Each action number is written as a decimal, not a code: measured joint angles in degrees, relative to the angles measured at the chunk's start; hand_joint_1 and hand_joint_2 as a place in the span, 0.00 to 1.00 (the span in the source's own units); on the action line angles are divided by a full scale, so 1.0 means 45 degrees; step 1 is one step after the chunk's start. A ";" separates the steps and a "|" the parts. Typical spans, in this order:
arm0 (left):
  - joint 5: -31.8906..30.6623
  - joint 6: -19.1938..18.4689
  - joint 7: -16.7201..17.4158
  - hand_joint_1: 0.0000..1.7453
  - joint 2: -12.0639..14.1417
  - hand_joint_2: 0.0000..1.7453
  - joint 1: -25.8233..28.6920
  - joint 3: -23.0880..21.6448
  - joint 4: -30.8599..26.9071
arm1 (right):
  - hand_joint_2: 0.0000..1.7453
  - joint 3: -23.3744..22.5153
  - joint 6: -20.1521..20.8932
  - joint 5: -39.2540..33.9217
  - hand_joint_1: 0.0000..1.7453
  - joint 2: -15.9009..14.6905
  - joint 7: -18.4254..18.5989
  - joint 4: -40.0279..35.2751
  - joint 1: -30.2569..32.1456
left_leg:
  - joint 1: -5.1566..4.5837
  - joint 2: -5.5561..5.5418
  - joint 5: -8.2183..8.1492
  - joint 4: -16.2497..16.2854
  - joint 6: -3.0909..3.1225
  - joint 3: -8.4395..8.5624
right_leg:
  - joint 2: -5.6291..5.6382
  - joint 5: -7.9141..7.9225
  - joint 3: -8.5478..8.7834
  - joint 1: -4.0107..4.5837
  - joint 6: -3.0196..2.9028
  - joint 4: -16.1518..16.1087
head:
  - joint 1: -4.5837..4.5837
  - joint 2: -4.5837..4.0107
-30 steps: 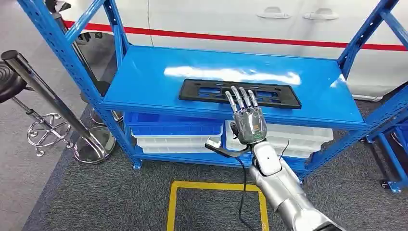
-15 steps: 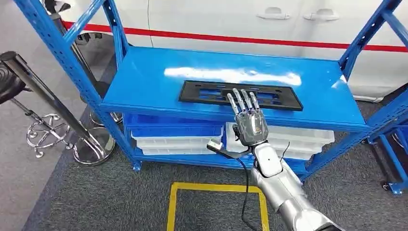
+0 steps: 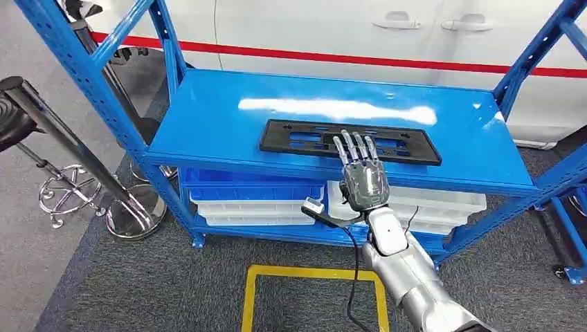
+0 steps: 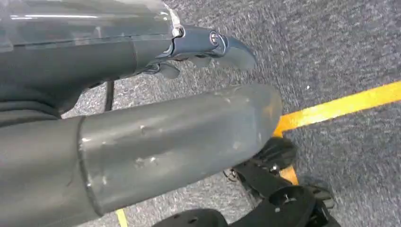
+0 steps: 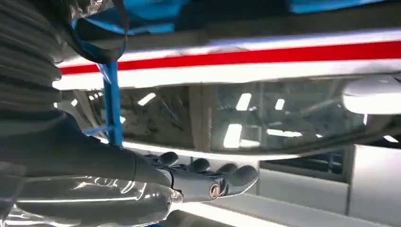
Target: Take the parts from the cabinet and place them on the table.
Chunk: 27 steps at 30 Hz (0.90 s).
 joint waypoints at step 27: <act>0.0112 0.0058 0.0015 0.00 0.0063 0.00 0.0055 -0.0204 0.0000 | 1.00 -0.0564 -0.0004 0.0001 0.00 -0.0136 0.0099 0.0457 0.0099 | -0.0007 -0.0005 0.0078 -0.0033 0.0273 0.0091 | 0.0013 0.0355 -0.0178 -0.0181 0.0185 0.0214 | 0.0009 0.0000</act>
